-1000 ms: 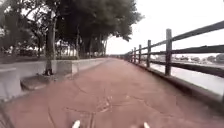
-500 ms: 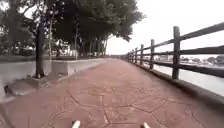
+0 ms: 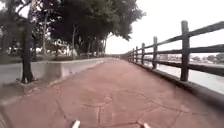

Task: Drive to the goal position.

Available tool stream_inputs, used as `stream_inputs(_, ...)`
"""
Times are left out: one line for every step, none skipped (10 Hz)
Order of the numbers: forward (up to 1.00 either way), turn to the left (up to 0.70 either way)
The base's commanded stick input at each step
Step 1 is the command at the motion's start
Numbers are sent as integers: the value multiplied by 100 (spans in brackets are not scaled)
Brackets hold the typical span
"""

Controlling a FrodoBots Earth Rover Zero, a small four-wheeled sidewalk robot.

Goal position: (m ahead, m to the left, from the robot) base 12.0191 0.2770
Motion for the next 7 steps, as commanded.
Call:
stream_inputs(70,0)
stream_inputs(70,0)
stream_inputs(70,0)
stream_inputs(70,0)
stream_inputs(70,0)
stream_inputs(70,0)
stream_inputs(70,0)
